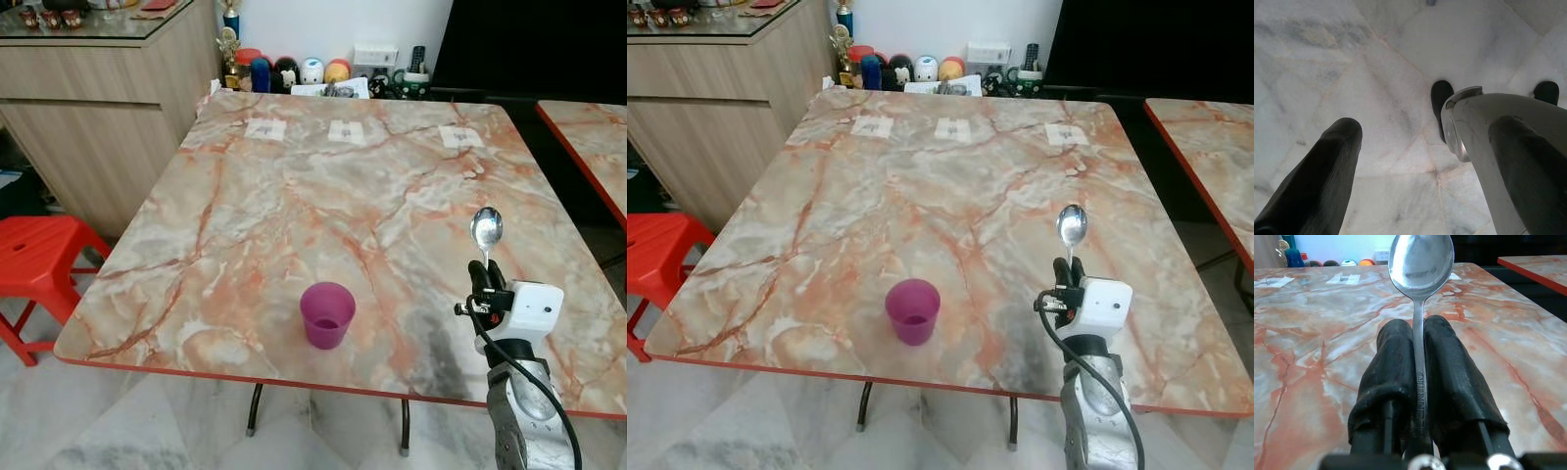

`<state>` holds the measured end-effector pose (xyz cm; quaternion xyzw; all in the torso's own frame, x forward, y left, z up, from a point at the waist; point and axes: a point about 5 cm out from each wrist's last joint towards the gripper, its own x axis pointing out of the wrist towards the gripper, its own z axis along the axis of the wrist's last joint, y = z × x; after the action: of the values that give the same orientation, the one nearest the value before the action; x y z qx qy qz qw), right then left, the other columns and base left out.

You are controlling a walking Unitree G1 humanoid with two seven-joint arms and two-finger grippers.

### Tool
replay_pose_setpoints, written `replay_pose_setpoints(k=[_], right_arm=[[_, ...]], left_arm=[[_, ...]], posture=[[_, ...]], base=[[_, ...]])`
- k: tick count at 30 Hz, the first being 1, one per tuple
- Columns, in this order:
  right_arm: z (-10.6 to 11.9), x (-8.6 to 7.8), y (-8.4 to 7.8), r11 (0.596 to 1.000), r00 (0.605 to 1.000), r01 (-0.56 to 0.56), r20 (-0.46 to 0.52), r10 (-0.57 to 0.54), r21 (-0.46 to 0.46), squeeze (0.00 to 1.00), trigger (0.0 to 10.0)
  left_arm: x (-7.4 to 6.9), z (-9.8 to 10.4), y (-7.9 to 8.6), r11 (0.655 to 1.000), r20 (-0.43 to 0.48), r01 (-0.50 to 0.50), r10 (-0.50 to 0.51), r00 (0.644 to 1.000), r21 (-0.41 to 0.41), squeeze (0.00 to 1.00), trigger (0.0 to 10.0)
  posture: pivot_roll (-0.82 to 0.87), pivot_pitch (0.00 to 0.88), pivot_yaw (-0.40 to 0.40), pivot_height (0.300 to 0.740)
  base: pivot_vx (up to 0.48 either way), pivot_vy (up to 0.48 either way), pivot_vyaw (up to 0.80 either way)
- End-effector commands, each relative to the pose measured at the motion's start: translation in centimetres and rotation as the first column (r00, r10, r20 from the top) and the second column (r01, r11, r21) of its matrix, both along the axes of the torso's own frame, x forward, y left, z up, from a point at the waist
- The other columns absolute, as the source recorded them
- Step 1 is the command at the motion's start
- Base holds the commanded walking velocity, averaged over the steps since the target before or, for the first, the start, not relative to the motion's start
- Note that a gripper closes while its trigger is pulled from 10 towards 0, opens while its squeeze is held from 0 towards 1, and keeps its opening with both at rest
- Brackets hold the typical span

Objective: Setting the table

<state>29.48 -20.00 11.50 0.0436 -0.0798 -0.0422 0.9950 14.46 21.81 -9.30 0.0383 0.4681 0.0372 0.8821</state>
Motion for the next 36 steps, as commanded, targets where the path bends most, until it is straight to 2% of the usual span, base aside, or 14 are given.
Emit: replay_pose_setpoints(k=[1,12,15,20,22,23,25,26,27,29,31,32,34,36], right_arm=[[0.5,0.2,0.4,1.0,1.0,-0.005,0.009,0.005,-0.014,0.0,10.0],[1.6,0.9,1.0,1.0,1.0,-0.003,0.03,0.003,-0.02,0.0,10.0],[1.9,1.2,1.1,1.0,0.999,-0.001,0.046,0.002,-0.014,0.0,10.0],[2.1,1.5,0.9,1.0,0.999,0.011,0.046,-0.011,-0.005,0.0,10.0],[2.2,1.5,0.8,0.999,0.999,0.025,0.047,-0.026,0.026,0.0,10.0],[2.2,1.5,0.8,0.999,0.999,0.025,0.047,-0.026,0.026,0.0,10.0],[2.5,1.6,0.9,0.999,0.998,0.023,0.062,-0.025,0.032,0.0,10.0],[2.5,1.6,0.9,0.999,0.998,0.023,0.062,-0.025,0.032,0.0,10.0],[2.5,1.7,0.9,0.999,0.998,0.028,0.062,-0.03,0.035,0.0,10.0],[2.5,1.7,1.0,0.999,0.998,0.03,0.059,-0.033,0.037,0.0,10.0],[2.5,1.7,1.4,0.999,0.998,0.021,0.066,-0.023,0.029,0.0,10.0],[2.5,1.7,1.4,0.999,0.998,0.021,0.066,-0.023,0.029,0.0,10.0],[2.5,1.7,1.4,0.999,0.998,0.021,0.067,-0.023,0.028,0.0,10.0],[2.7,1.6,1.4,0.999,0.996,0.033,0.079,-0.036,0.031,0.0,10.0]], left_arm=[[-1.5,-0.6,-0.4,1.0,-0.047,-0.009,0.009,0.999,-0.016,0.0,10.0],[-0.8,-0.4,-0.5,1.0,-0.039,0.02,-0.021,0.999,-0.009,0.0,10.0],[2.5,0.6,-2.5,0.998,0.07,0.058,-0.056,0.996,-0.022,0.0,10.0],[2.1,0.4,-2.0,0.998,0.042,0.054,-0.053,0.998,-0.015,0.0,10.0],[0.8,0.0,-1.4,0.999,0.003,0.044,-0.044,0.999,-0.01,0.0,10.0],[0.8,0.0,-1.4,0.999,0.003,0.044,-0.044,0.999,-0.01,0.0,10.0],[-1.6,-0.5,-0.1,1.0,-0.03,0.018,-0.019,0.999,-0.008,0.0,10.0],[-1.6,-0.5,-0.1,1.0,-0.03,0.018,-0.019,0.999,-0.008,0.0,10.0],[-4.5,-0.9,1.3,1.0,-0.065,-0.006,0.006,0.998,-0.004,0.0,10.0],[-6.3,-1.1,2.2,1.0,-0.086,-0.022,0.022,0.996,0.0,0.0,10.0],[-10.6,-1.1,3.8,0.999,-0.151,-0.053,0.055,0.987,0.012,0.0,10.0],[-10.6,-1.1,3.8,0.999,-0.151,-0.053,0.055,0.987,0.012,0.0,10.0],[-11.9,-1.2,3.9,0.998,-0.174,-0.054,0.055,0.983,0.014,0.0,10.0],[-15.5,-1.1,4.0,0.999,-0.238,-0.048,0.051,0.97,0.021,0.0,10.0]], posture=[[0.0,0.077,-0.038,0.74],[0.0,0.053,-0.038,0.74],[-0.01,0.042,-0.038,0.74],[-0.01,0.028,-0.035,0.74],[-0.01,0.023,-0.036,0.74],[-0.01,0.023,-0.036,0.74],[-0.01,0.014,-0.035,0.74],[-0.01,0.014,-0.035,0.74],[-0.01,0.013,-0.033,0.74],[-0.01,0.013,-0.033,0.74],[-0.02,0.008,-0.028,0.74],[-0.02,0.008,-0.028,0.74],[-0.02,0.007,-0.023,0.74],[-0.03,0.011,-0.01,0.74]], base=[[0.0,0.0,0.0],[0.0,-0.067,0.0],[0.0,-0.457,0.0],[0.0,-0.472,0.0],[0.0,-0.472,0.0],[0.0,-0.472,0.0],[0.0,-0.472,0.0],[0.0,-0.472,0.0],[0.0,-0.472,0.0],[0.0,-0.472,0.0],[0.0,-0.472,0.0],[0.0,-0.472,0.0],[0.0,-0.471,0.0],[0.0,-0.472,0.0]])
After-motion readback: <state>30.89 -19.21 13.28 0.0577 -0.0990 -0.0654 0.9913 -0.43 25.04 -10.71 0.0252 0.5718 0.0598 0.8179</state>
